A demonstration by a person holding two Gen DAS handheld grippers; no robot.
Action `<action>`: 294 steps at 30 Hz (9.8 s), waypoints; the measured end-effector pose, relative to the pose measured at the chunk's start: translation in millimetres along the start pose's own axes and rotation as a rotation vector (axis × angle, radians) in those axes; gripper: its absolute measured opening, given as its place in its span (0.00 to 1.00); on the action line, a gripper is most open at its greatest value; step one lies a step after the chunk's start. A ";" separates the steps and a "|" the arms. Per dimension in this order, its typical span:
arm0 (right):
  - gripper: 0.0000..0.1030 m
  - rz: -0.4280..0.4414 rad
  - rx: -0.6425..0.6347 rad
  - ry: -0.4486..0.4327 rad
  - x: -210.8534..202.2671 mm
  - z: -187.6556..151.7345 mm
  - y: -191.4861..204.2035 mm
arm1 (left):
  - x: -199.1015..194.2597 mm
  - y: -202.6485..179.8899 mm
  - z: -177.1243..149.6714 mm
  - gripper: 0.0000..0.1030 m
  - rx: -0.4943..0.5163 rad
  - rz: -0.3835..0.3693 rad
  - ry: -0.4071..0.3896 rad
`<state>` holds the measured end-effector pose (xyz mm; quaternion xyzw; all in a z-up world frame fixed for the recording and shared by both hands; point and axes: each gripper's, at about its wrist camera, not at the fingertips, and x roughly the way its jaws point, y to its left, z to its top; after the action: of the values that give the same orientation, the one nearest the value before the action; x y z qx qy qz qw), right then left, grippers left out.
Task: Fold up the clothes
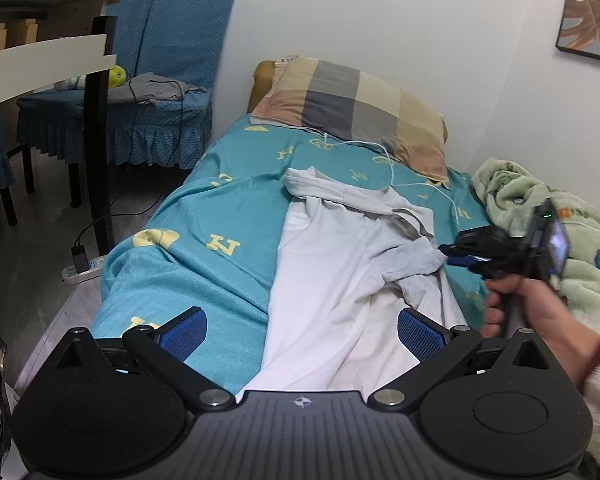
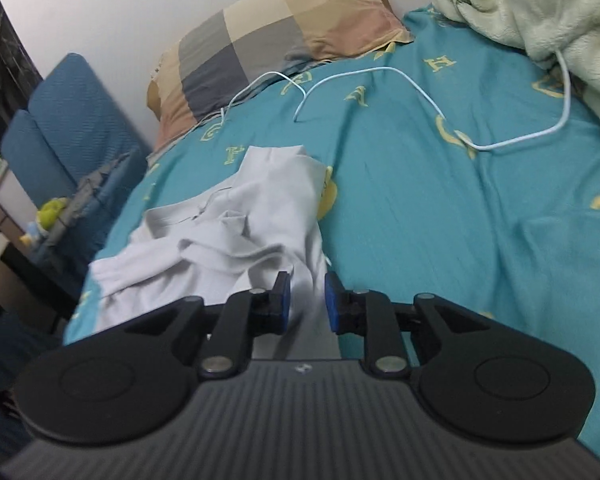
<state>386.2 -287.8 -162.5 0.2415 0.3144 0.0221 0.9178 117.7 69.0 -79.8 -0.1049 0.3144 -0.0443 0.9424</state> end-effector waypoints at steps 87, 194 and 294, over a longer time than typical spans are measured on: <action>0.84 0.140 0.118 0.164 -268.9 -141.2 -36.7 | -71.7 -129.7 -90.4 0.01 0.692 -0.323 0.629; 0.05 0.222 0.179 0.227 -67.7 -35.6 -53.0 | 161.7 -0.9 64.3 0.03 -0.029 -0.137 0.276; 0.79 0.313 1.071 0.160 -163.5 -186.4 -62.7 | 19.3 55.6 -39.2 0.08 -0.862 -0.383 0.111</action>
<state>138.6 -294.6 -226.3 0.7151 0.3107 0.0135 0.6260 110.5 113.6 -134.3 -0.5401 0.3290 -0.0884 0.7696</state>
